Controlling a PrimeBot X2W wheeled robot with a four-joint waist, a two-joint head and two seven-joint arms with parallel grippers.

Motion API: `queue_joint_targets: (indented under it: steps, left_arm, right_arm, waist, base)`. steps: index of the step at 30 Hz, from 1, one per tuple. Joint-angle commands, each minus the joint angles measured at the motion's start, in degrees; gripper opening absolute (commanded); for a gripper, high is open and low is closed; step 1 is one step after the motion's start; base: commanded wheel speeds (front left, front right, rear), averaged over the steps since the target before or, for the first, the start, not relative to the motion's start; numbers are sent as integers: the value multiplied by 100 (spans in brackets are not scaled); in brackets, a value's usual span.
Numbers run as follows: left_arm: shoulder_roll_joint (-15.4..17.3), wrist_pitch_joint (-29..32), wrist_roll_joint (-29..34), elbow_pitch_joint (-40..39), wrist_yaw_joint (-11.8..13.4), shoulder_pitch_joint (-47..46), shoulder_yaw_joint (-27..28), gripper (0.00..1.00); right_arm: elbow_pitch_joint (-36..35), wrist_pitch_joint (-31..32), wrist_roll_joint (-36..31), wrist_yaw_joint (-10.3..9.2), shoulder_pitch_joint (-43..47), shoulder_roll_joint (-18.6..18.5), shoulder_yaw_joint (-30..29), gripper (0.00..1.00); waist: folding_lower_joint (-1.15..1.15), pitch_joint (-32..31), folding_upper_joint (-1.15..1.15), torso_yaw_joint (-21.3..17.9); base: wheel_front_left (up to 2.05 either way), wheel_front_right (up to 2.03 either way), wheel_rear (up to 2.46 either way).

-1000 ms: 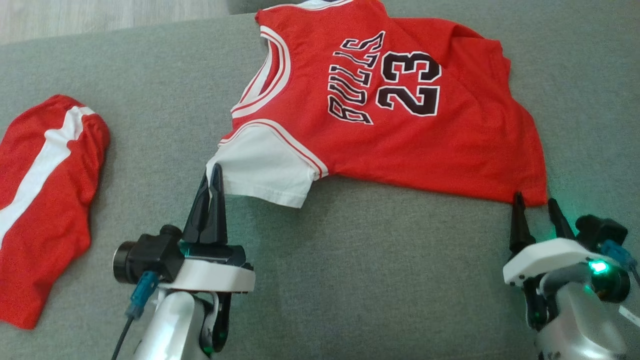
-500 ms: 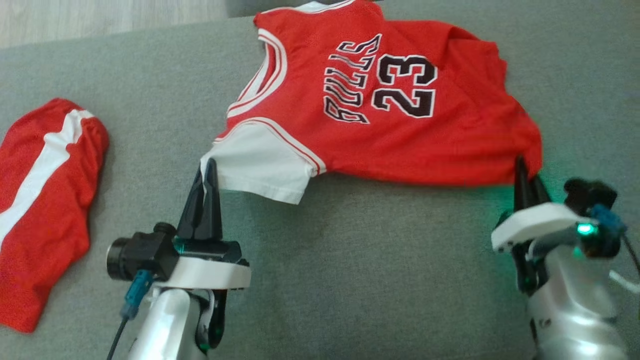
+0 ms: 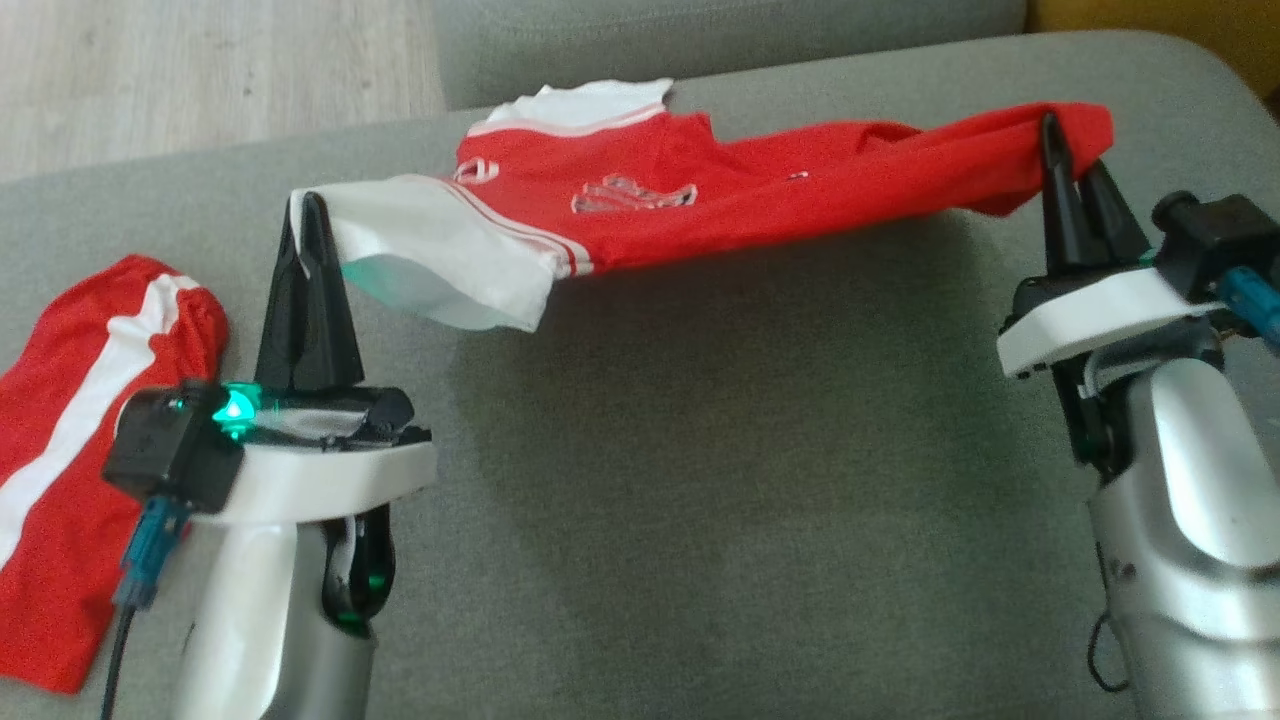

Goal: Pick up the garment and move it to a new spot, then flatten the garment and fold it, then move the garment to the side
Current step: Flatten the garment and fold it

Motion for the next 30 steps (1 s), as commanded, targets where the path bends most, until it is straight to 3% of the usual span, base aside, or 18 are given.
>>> queue_joint_targets:
  steps: [1, 8, 13, 20, 26, 27, 28, 30]
  left_arm:
    - [41, -28, -104, -239, -58, -92, 212, 0]
    - [121, -10, -198, -412, -213, 970, -51, 0]
    - [217, 250, -404, -1121, -242, 1551, -89, 0]
    - [441, 890, -476, -1644, -249, 1005, -85, 0]
    - [805, 1797, -601, -857, -344, -1639, -130, 0]
    - [802, 1957, -708, -582, -360, -2200, -148, 0]
    - [895, 2144, -761, 45, -382, -3373, -168, 0]
    - [902, 2215, -832, 808, -392, -4498, -127, 0]
  right_arm:
    - [-387, 140, 89, -5, 54, -104, 196, 0]
    - [-1297, 603, 422, -5, 1034, -368, 322, 0]
    - [-2214, 932, 521, -5, 1737, -442, 126, 0]
    - [-2853, 1501, 455, -5, 1602, -568, 118, 0]
    - [-2434, 2142, 482, -5, -273, -898, 361, 0]
    - [-2261, 2251, 571, -5, -711, -916, 390, 0]
    - [-1799, 2400, 624, -5, -1660, -1021, 548, 0]
    - [-1214, 2399, 613, -5, -2652, -1065, 678, 0]
  waist:
    - [0, -115, 0, 7]
    - [0, -268, 0, -12]
    - [0, -170, 0, 58]
    - [0, 247, 0, 108]
    - [0, 1310, 0, 242]
    - [0, 1534, 0, 268]
    - [0, 1900, 0, 272]
    - [0, 2200, 0, 272]
  base:
    - [0, 0, 0]
    - [0, 0, 0]
    - [0, 0, 0]
    - [0, 0, 0]
    - [0, 0, 0]
    - [0, 0, 0]
    - [0, 0, 0]
    - [0, 0, 0]
